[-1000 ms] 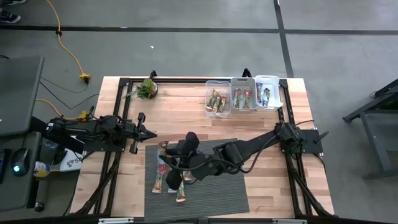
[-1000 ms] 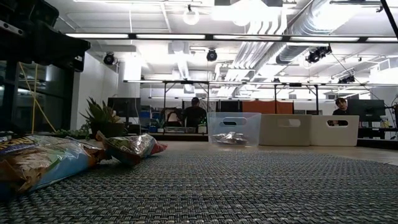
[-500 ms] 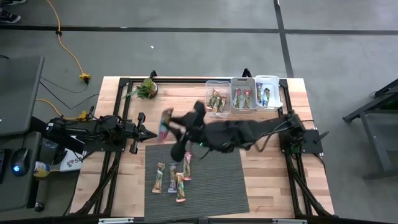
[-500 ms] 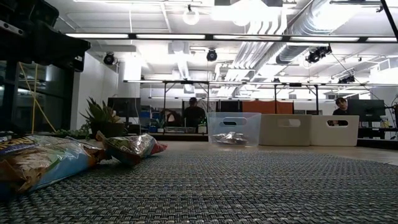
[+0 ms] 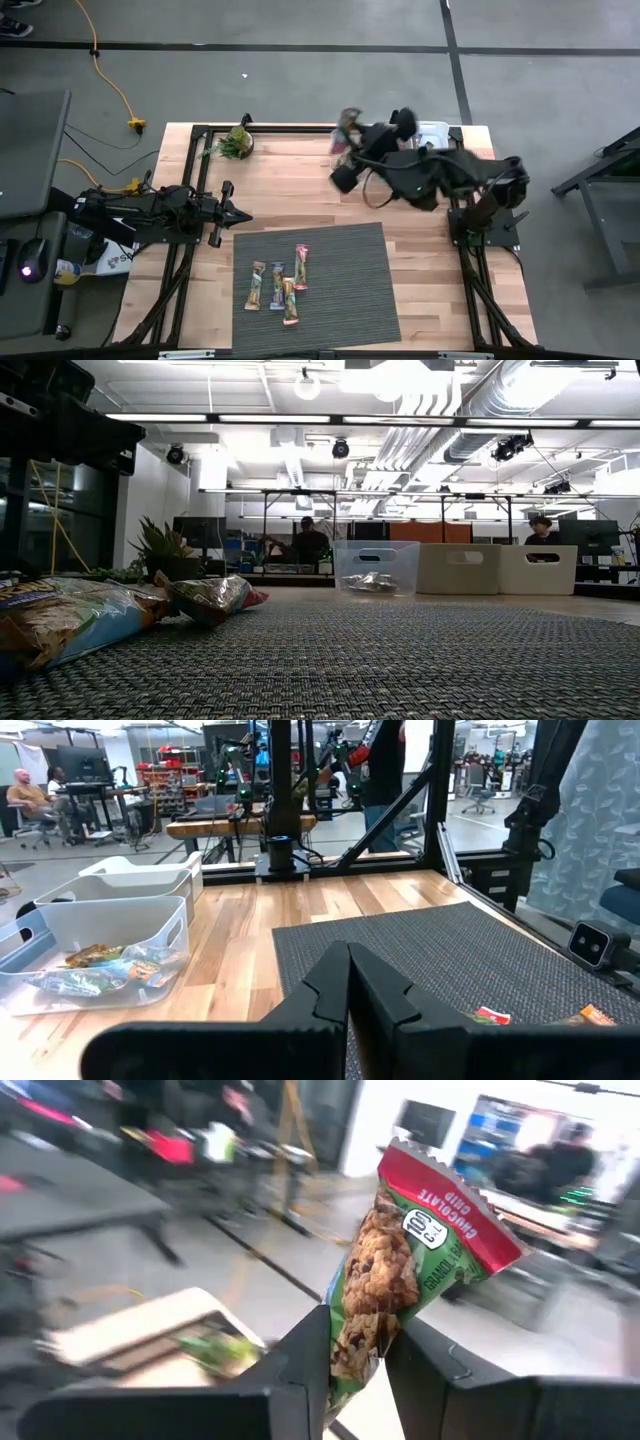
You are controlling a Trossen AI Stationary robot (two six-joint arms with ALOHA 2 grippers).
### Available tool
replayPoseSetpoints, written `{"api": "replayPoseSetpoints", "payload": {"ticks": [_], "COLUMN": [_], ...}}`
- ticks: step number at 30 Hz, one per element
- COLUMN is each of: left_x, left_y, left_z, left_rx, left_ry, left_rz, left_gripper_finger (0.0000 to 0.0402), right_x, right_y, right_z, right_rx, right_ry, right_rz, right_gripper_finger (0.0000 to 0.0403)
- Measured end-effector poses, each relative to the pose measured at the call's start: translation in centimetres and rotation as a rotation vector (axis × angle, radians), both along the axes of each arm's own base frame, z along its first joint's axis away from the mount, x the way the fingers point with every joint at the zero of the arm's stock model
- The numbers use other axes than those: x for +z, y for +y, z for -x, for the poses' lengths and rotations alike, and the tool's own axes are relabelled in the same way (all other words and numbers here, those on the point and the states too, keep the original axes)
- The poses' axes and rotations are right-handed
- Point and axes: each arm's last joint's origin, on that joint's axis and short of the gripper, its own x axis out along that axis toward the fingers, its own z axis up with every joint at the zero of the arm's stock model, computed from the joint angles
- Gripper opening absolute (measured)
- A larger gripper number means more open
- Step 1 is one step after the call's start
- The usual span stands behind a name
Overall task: Pick and place Granola Bars by type
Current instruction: Put the red granola bar into the gray bin
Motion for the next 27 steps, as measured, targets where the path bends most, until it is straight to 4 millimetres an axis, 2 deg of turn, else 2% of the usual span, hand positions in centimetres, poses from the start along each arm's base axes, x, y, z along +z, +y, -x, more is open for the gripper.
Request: {"api": "replayPoseSetpoints", "payload": {"ticks": [5,8,13,17,22,27], "left_x": [0.0,0.0,0.0,0.0,0.0,0.0], "left_y": [0.0,0.0,0.0,0.0,0.0,0.0], "left_z": [0.0,0.0,0.0,0.0,0.0,0.0], "left_rx": [0.0,0.0,0.0,0.0,0.0,0.0], "left_ry": [0.0,0.0,0.0,0.0,0.0,0.0], "left_rz": [0.0,0.0,0.0,0.0,0.0,0.0], "left_gripper_finger": [0.0001,0.0001,0.0001,0.0001,0.0001,0.0001], "right_x": [-0.7,-1.4,-2.8,-4.3,-7.4,-12.2], "right_y": [-3.1,-5.0,-8.9,-12.6,-17.2,-21.4], "right_z": [3.0,4.2,5.4,5.3,5.3,5.0], "right_rx": [-0.141,-0.192,-0.29,-0.351,-0.421,-0.471], "right_ry": [0.088,0.152,0.286,0.368,0.488,0.58], "right_rz": [-0.044,-0.1,-0.209,-0.298,-0.422,-0.532], "right_gripper_finger": [0.0078,0.0078,0.0078,0.0078,0.0078,0.0078]}}
